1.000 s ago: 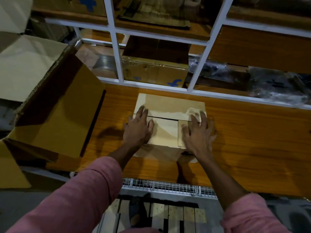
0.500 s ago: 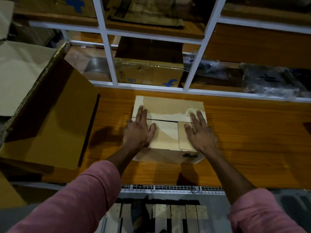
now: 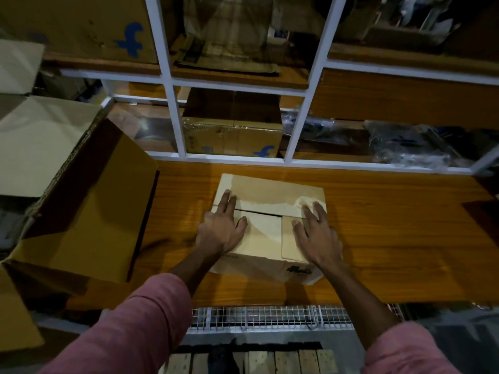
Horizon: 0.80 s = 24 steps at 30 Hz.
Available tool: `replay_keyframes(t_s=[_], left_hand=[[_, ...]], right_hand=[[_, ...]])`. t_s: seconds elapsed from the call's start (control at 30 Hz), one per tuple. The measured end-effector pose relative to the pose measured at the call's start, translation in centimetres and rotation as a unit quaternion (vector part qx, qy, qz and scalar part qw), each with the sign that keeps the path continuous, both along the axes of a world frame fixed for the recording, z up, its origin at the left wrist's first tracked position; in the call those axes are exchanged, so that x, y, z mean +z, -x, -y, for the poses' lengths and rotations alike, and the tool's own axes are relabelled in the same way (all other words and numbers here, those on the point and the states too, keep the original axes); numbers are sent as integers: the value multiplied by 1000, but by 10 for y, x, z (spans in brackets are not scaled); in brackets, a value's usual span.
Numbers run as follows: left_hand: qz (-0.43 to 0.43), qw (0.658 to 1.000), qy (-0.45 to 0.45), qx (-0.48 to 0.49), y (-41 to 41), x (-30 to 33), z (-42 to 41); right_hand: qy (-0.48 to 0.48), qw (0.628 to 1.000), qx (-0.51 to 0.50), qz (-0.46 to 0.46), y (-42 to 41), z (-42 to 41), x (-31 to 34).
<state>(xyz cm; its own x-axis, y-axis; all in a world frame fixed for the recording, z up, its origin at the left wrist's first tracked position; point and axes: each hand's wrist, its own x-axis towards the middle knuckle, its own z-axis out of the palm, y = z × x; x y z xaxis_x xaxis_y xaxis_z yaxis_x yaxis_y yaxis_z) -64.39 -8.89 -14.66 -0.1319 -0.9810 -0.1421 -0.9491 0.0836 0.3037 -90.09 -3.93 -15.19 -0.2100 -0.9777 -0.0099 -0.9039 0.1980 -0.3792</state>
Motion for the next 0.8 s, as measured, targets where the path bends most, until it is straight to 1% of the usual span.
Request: replay_keyframes(t_s=[0.13, 0.27, 0.5, 0.63, 0.8], left_hand=[[-27, 999, -2, 21, 0, 5, -28], [-36, 999, 1, 26, -4, 6, -56], [-77, 995, 1, 65, -6, 19, -89], [-83, 994, 48, 60, -7, 52, -95], [-80, 987, 123, 63, -10, 117, -92]], right_hand=[[5, 1000, 28, 4, 0, -14, 3], [10, 999, 42, 14, -1, -31, 1], [-3, 998, 35, 50, -8, -52, 8], [28, 998, 22, 57, -9, -54, 34], [108, 993, 18, 50, -13, -49, 96]])
